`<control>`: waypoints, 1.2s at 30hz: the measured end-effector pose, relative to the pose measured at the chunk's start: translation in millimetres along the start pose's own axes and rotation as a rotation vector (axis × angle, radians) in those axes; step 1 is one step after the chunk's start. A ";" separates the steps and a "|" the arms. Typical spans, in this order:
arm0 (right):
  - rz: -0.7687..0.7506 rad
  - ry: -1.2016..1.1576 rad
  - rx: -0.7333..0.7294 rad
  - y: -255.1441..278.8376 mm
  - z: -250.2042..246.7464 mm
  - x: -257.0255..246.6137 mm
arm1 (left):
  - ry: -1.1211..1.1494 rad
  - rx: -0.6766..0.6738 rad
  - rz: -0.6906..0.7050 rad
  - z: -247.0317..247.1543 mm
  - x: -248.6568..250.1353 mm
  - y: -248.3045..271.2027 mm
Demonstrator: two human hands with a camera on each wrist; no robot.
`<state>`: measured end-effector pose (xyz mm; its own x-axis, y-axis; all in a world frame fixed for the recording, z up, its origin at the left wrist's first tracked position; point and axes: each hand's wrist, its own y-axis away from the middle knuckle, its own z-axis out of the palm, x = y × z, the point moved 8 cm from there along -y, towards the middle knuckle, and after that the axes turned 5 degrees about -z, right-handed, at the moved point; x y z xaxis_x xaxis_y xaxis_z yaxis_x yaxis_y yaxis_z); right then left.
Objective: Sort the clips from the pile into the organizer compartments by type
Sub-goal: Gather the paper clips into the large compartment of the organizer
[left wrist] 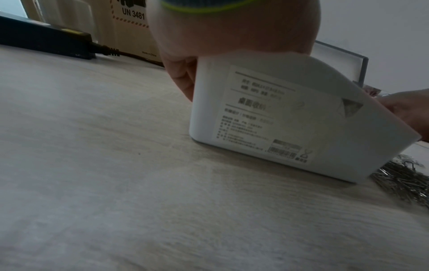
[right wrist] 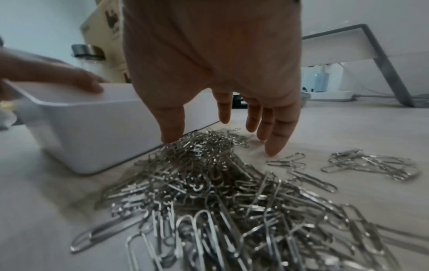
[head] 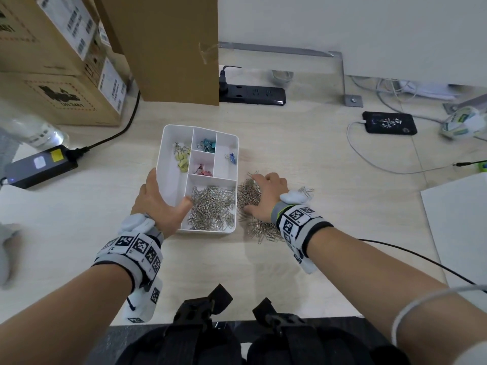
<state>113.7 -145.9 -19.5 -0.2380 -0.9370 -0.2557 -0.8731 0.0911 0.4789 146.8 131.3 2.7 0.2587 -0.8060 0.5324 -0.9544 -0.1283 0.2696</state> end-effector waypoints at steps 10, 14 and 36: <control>-0.089 -0.001 -0.012 -4.5 9.0 -18.7 | -0.020 -0.003 -0.001 1.1 -1.5 -2.0; -0.104 0.005 -0.039 -5.8 6.2 -18.9 | -0.017 -0.014 -0.009 0.3 -0.1 -1.5; 0.232 -0.850 0.104 1.9 -16.0 30.1 | 0.022 0.026 0.015 0.2 -0.2 0.1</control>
<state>111.7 -179.3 -12.9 -0.6130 -0.3275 -0.7191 -0.7882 0.3168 0.5276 146.6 131.3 2.5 0.2477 -0.7952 0.5534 -0.9615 -0.1317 0.2411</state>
